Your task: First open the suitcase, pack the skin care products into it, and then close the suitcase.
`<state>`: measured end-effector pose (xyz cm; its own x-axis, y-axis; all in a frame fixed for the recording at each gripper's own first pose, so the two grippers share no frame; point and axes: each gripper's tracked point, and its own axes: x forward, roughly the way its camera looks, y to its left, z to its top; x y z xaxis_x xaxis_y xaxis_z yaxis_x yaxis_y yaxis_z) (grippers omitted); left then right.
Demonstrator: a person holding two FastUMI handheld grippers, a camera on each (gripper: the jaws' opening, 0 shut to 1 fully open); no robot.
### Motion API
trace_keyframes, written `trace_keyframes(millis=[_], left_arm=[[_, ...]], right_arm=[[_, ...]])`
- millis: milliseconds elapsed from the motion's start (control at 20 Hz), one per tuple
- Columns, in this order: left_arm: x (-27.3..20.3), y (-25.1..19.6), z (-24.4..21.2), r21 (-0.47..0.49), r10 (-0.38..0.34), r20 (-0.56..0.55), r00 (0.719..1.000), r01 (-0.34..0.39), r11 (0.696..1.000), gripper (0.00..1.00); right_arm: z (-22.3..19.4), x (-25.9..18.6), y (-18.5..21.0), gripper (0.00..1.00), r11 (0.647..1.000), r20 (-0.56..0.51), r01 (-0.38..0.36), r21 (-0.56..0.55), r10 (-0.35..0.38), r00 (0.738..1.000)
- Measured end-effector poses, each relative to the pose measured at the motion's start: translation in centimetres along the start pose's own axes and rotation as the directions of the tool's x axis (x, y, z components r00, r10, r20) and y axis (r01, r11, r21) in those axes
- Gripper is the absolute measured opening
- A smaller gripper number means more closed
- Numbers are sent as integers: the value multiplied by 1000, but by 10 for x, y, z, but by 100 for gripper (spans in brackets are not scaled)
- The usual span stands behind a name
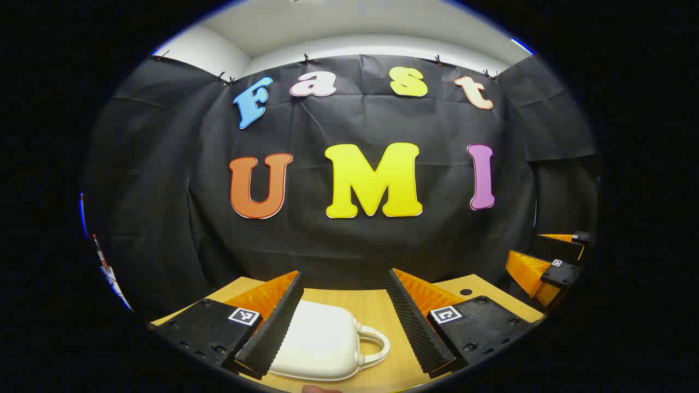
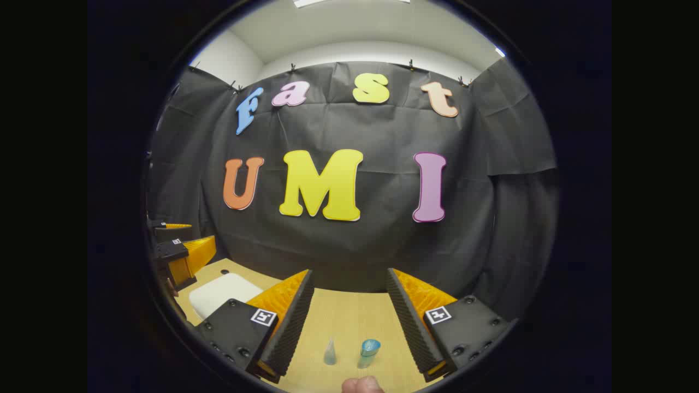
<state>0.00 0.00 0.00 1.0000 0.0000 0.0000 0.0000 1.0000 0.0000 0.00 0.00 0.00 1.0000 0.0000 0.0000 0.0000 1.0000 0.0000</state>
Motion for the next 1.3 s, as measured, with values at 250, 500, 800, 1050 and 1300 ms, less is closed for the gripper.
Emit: trace_keyframes(millis=[250, 500, 800, 1050, 1300], left_arm=[[3, -2, -4, -9, -5, -11, 1000, 5, 1000, 97], [4, 1, -1, 3, -1, -2, 1000, 1, 1000, 97], [5, -1, -1, -12, -7, 7, 1000, 7, 1000, 97], [4, -17, -17, 13, -46, -34, 998, 47, 999, 97], [5, -43, -60, 75, -115, -118, 986, 124, 989, 98]], right_arm=[[-4, 1, 1, 80, 1000, -9, -5, 2, 5, 1000], [-1, 5, 2, 79, 1000, 0, -4, 1, 4, 1000], [-1, 3, 0, 80, 1000, -1, -12, -4, 12, 1000], [-12, 0, -12, 80, 1000, -19, -8, -22, 7, 1000], [-28, -2, -37, 80, 999, -52, 9, -40, -11, 999]])
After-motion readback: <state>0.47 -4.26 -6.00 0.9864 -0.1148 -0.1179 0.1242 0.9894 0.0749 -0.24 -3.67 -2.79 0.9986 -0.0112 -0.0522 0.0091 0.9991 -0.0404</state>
